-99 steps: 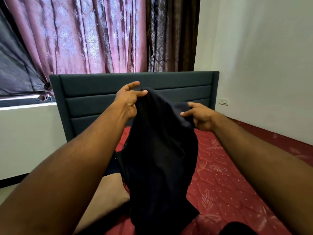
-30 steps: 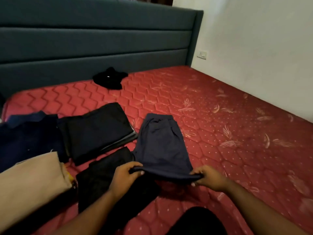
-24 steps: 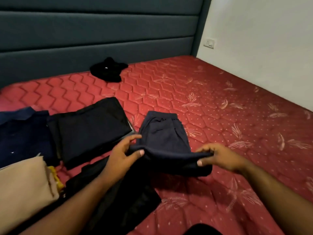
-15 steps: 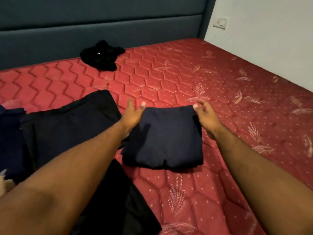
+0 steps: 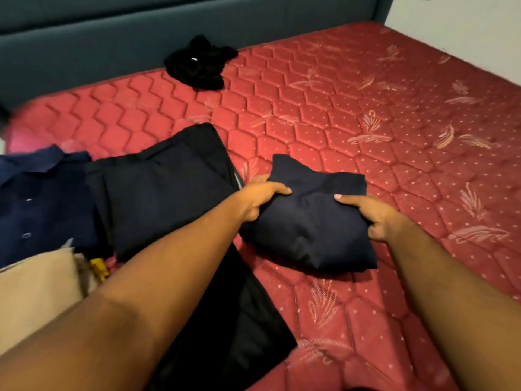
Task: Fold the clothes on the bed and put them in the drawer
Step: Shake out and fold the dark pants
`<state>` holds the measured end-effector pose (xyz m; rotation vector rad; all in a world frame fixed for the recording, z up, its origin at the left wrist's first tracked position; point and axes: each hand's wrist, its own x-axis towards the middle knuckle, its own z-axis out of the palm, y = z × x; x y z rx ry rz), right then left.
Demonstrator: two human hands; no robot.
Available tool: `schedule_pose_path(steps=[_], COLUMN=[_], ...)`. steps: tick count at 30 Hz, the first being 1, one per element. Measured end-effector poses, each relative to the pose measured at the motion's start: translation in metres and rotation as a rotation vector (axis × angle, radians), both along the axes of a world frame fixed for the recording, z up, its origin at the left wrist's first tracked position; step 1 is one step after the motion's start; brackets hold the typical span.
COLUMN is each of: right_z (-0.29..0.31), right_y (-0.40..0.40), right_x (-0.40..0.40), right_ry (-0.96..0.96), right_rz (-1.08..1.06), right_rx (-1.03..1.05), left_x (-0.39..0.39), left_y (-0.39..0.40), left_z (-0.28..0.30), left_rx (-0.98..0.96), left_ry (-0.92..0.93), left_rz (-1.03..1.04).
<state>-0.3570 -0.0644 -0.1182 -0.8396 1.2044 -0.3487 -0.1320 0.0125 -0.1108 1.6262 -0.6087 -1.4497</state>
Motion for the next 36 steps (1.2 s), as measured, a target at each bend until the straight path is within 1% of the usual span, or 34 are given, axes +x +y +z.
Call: schedule_pose_path(steps=[1,3,5,7,9,11,12,13,14,15,16,17,18,20,22,23,25,26,28,30,31,32,36], right_z=[0.013,0.049,0.092,0.128,0.137,0.119,0.1,0.074,0.05,0.026,0.007,-0.008,-0.017,-0.024,-0.023,-0.021,-0.015,-0.01,0.0,0.005,0.007,0.011,0.017], right_y=[0.006,0.028,0.056,0.088,0.119,0.149,0.168,0.182,0.2,0.214,0.23,0.247,0.264,0.287,0.295,0.295,0.285,0.278,0.259,0.233,0.218,0.201,0.112], right_x=[-0.001,0.002,0.009,0.024,0.046,0.069,0.079,0.085,0.089,0.09,0.088,0.086,0.085,0.085,0.088,0.089,0.097,0.106,0.133,0.171,0.192,0.214,0.31], right_ry=[-0.032,-0.093,-0.176,-0.254,-0.235,-0.164,-0.099,0.008,0.187,0.399,0.571,0.676,0.731,0.841,0.938,0.967,0.997,0.993,0.957,0.917,0.893,0.867,0.762], right_rz=[0.006,0.068,0.196,0.36,0.523,0.581,0.584,0.587,0.599,0.612,0.611,0.607,0.625,0.77,0.915,0.957,0.995,0.998,0.992,0.963,0.948,0.925,0.788], right_rx=[-0.044,-0.162,-0.243,-0.276,-0.306,-0.299,-0.336,-0.432,-0.569,-0.727,-0.881,-0.984,-1.06,-1.13,-1.148,-1.162,-1.242,-1.293,-1.374,-1.433,-1.463,-1.487,-1.585], left_x=[0.001,0.0,0.006,0.01,0.013,0.015,0.017,0.019,0.017,0.014,0.009,0.005,0.004,0.005,0.007,0.004,-0.001,0.0,0.019,0.061,0.087,0.115,0.238], left_y=[0.013,0.059,0.122,0.195,0.256,0.292,0.311,0.322,0.334,0.343,0.349,0.355,0.36,0.363,0.364,0.364,0.363,0.359,0.345,0.315,0.295,0.272,0.15], left_z=[0.014,0.056,0.087,0.108,0.099,0.072,0.047,0.021,-0.002,-0.022,-0.036,-0.046,-0.05,-0.051,-0.048,-0.042,-0.021,-0.006,0.028,0.049,0.055,0.057,0.041], left_rx=[-0.079,-0.22,-0.317,-0.387,-0.4,-0.376,-0.332,-0.261,-0.15,-0.02,0.09,0.143,0.136,0.102,0.131,0.176,0.259,0.248,0.103,-0.056,-0.093,-0.095,0.007], left_ry=[0.036,0.042,0.012,0.007,-0.084,-0.171,-0.228,-0.306,-0.395,-0.496,-0.584,-0.655,-0.695,-0.721,-0.733,-0.767,-0.936,-1.05,-1.222,-1.269,-1.277,-1.298,-1.437], left_rz=[0.039,0.116,0.224,0.322,0.42,0.509,0.534,0.54,0.524,0.471,0.404,0.359,0.327,0.289,0.277,0.242,0.116,0.07,0.058,0.087,0.076,0.042,-0.093])
